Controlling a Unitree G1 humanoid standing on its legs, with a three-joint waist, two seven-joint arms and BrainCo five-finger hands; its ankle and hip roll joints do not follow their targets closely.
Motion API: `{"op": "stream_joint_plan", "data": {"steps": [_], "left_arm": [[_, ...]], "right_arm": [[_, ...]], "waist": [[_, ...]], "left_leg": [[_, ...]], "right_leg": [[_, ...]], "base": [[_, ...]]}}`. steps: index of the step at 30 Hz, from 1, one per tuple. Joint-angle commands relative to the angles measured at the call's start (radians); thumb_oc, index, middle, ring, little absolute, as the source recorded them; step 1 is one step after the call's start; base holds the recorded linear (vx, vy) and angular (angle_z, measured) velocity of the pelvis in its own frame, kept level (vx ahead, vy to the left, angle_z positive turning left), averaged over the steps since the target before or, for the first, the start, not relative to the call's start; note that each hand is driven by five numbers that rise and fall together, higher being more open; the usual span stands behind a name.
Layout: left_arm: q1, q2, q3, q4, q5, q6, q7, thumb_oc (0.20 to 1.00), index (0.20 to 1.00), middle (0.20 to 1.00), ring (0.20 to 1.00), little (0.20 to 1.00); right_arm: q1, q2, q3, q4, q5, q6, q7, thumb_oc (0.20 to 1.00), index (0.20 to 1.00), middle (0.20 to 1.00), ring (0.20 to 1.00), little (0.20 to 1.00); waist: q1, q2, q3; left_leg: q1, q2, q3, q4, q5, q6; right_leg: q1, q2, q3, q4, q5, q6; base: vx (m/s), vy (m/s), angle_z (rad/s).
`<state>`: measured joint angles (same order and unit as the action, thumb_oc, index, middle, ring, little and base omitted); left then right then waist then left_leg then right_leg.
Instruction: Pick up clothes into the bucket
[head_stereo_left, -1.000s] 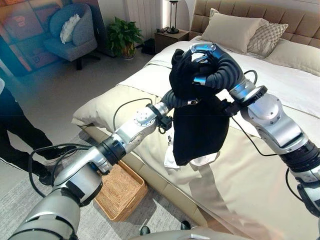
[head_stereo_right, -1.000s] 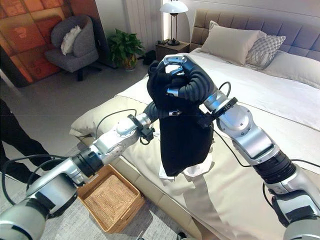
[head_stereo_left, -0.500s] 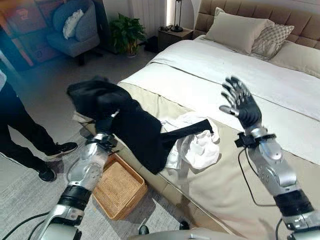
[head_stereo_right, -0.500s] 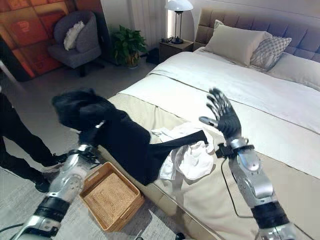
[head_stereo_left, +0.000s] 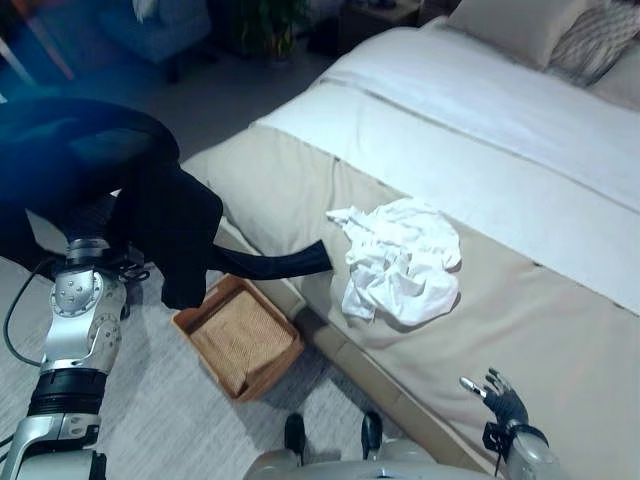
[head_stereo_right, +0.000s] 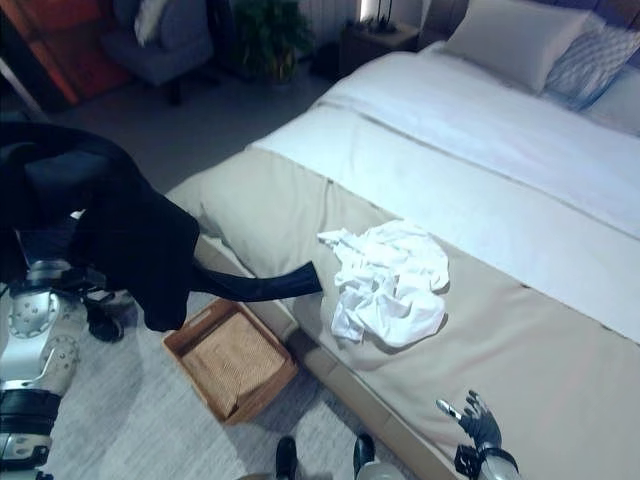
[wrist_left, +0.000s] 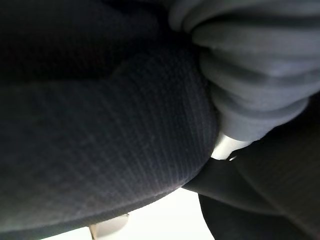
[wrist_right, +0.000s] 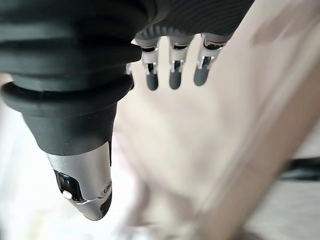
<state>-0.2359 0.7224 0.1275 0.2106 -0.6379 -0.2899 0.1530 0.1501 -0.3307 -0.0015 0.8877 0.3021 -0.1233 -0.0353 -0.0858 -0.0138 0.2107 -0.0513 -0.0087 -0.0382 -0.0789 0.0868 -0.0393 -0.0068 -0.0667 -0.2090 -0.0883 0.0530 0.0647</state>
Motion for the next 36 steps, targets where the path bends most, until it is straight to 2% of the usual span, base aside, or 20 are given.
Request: {"op": "stream_joint_plan", "data": {"steps": [1,5,12,20,30,31,36], "left_arm": [[-0.139,0.091,0.043,-0.017,0.051,-0.106,0.033,0.200,0.200,0.200,0.200,0.200],[-0.141,0.097,0.024,0.017,0.044,-0.106,0.040,0.200,0.200,0.200,0.200,0.200],[-0.146,0.055,-0.014,0.089,0.049,-0.098,0.068,0.200,0.200,0.200,0.200,0.200],[-0.177,0.021,-0.053,0.197,0.122,-0.086,0.143,0.200,0.200,0.200,0.200,0.200],[-0.336,0.069,-0.131,0.350,0.162,-0.069,0.239,0.200,0.200,0.200,0.200,0.200],[-0.349,0.076,-0.138,0.366,0.165,-0.065,0.246,0.200,0.200,0.200,0.200,0.200],[-0.421,0.104,-0.186,0.442,0.178,-0.046,0.270,0.200,0.200,0.200,0.200,0.200]], "right_arm": [[-0.029,-0.034,0.018,0.019,-0.069,-0.030,-0.021,1.000,1.000,1.000,1.000,1.000],[-0.049,-0.035,0.016,0.113,-0.072,-0.026,-0.036,1.000,1.000,1.000,1.000,1.000],[-0.100,-0.044,0.059,0.099,-0.063,-0.039,-0.044,1.000,1.000,1.000,1.000,1.000],[-0.162,-0.077,0.098,0.020,-0.043,-0.079,-0.074,1.000,1.000,1.000,1.000,1.000],[-0.183,-0.091,0.095,-0.045,-0.006,-0.122,-0.137,1.000,1.000,1.000,1.000,1.000],[-0.182,-0.095,0.096,-0.049,-0.002,-0.126,-0.143,1.000,1.000,1.000,1.000,1.000],[-0.190,-0.101,0.101,-0.065,0.013,-0.140,-0.168,1.000,1.000,1.000,1.000,1.000]], "waist": [[0.006,-0.014,0.008],[0.005,-0.017,0.052],[0.006,-0.034,0.124],[-0.001,-0.068,0.211],[-0.030,-0.096,0.286],[-0.033,-0.098,0.289],[-0.045,-0.106,0.308]], "left_leg": [[-0.042,-0.025,0.001,0.103,-0.091,0.013],[-0.094,-0.026,-0.004,0.123,-0.083,0.013],[-0.195,-0.023,0.000,0.204,-0.093,0.013],[-0.395,-0.017,0.016,0.416,-0.162,0.023],[-0.639,-0.012,0.004,0.577,-0.193,0.026],[-0.652,-0.009,-0.005,0.599,-0.230,0.022],[-0.757,-0.008,-0.009,0.689,-0.259,0.030]], "right_leg": [[-0.078,-0.084,-0.021,0.153,-0.035,0.070],[-0.126,-0.091,-0.019,0.164,-0.025,0.071],[-0.212,-0.107,0.004,0.202,-0.021,0.068],[-0.389,-0.108,0.055,0.319,-0.036,0.057],[-0.610,-0.110,0.053,0.447,-0.062,0.051],[-0.625,-0.103,0.059,0.469,-0.091,0.060],[-0.725,-0.109,0.062,0.554,-0.114,0.061]], "base": [[-0.05,0.025,0.12],[-0.07,0.032,0.05],[-0.05,0.030,0.02],[-0.07,0.032,-0.10],[-0.06,0.017,0.01],[0.04,0.008,0.05],[0.00,0.017,0.00]]}}
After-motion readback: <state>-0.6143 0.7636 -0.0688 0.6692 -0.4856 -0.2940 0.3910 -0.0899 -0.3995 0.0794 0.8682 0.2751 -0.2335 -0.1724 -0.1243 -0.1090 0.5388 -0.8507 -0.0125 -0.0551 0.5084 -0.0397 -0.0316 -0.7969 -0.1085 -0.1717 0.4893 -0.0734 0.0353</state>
